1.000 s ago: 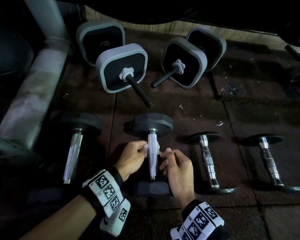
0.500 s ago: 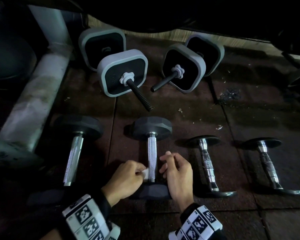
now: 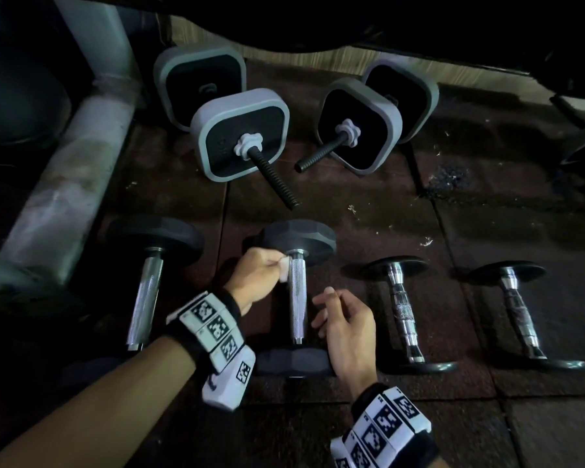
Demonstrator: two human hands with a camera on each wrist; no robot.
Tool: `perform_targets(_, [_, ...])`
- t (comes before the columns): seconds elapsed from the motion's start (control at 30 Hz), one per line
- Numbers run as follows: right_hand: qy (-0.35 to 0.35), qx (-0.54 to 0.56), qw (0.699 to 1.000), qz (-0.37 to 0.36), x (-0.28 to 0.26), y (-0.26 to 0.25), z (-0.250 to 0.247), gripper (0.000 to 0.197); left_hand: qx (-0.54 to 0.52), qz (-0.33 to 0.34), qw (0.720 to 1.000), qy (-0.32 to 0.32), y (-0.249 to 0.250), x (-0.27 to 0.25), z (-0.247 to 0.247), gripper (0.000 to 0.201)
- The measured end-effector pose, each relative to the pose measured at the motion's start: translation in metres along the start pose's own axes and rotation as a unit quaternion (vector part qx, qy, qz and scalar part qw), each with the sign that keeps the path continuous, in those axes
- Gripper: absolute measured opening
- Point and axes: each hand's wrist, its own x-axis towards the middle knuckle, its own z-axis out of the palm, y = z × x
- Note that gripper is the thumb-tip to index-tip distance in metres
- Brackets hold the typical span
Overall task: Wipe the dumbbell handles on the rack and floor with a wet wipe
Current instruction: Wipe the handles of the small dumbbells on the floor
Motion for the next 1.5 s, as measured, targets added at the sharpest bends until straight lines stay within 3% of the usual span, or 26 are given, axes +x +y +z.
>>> perform_targets(0.2, [0.004,-0.005,1.0,-0.002,0.002,0.003,0.001,0.033,0.089,0.006,0.993,-0.083,-0.016,-0.019,0.006,0.034])
perform_targets(0.3, [0.004,-0.014,1.0,-0.006,0.002,0.003,0.001,0.033,0.137,-0.021,0.983,-0.117,-0.026,-0.042,0.003,0.021])
perform_targets(0.47, [-0.017,-0.023,1.0,-0.01,0.0,-0.002,0.001,0.027,0.189,-0.001,0.972,-0.143,-0.008,-0.07,-0.012,0.016])
perform_targets(0.57, [-0.114,-0.08,0.989,-0.041,-0.008,-0.023,0.004,0.016,0.224,0.045,0.965,-0.131,0.019,-0.08,-0.043,0.015])
perform_targets(0.63, [-0.225,-0.102,0.967,-0.062,-0.014,-0.049,0.013,0.027,0.202,0.042,0.972,-0.109,0.035,-0.086,-0.074,0.008])
perform_targets(0.73, [-0.365,0.046,0.929,0.023,-0.018,-0.087,0.037,0.027,0.189,0.03,0.978,-0.086,0.058,-0.097,-0.124,0.015])
perform_targets(0.83, [-0.397,0.108,0.91,0.057,-0.018,-0.107,0.065,0.015,0.198,0.039,0.975,-0.095,0.064,-0.115,-0.166,0.015])
perform_targets(0.93, [-0.445,0.14,0.88,0.088,-0.027,-0.111,0.095,0.018,0.167,0.035,0.983,-0.069,0.045,-0.131,-0.186,0.013])
perform_targets(1.0, [-0.441,0.133,0.882,0.098,-0.035,-0.109,0.113,0.024,0.141,0.035,0.989,-0.039,0.023,-0.14,-0.193,0.013])
perform_targets(1.07, [-0.385,0.089,0.916,0.072,-0.041,-0.103,0.125,0.026,0.155,0.031,0.987,0.0,-0.003,-0.145,-0.198,0.014])
perform_targets(1.13, [-0.322,0.023,0.945,0.041,-0.045,-0.089,0.129,0.019,0.184,0.023,0.982,0.045,-0.029,-0.15,-0.203,0.015])
perform_targets(1.2, [-0.289,-0.066,0.955,0.005,-0.043,-0.071,0.129,0.009,0.19,0.013,0.979,0.073,-0.052,-0.151,-0.204,0.014])
perform_targets(1.3, [-0.259,-0.199,0.945,-0.032,-0.038,-0.05,0.134,0.004,0.17,0.002,0.98,0.1,-0.07,-0.143,-0.193,0.008])
perform_targets(1.37, [-0.249,-0.246,0.936,-0.037,-0.033,-0.04,0.141,0.01,0.14,-0.01,0.982,0.126,-0.075,-0.138,-0.182,0.005])
perform_targets(1.5, [-0.313,-0.284,0.906,0.001,-0.026,-0.024,0.158,0.012,0.087,-0.033,0.984,0.153,-0.091,-0.134,-0.164,0.017])
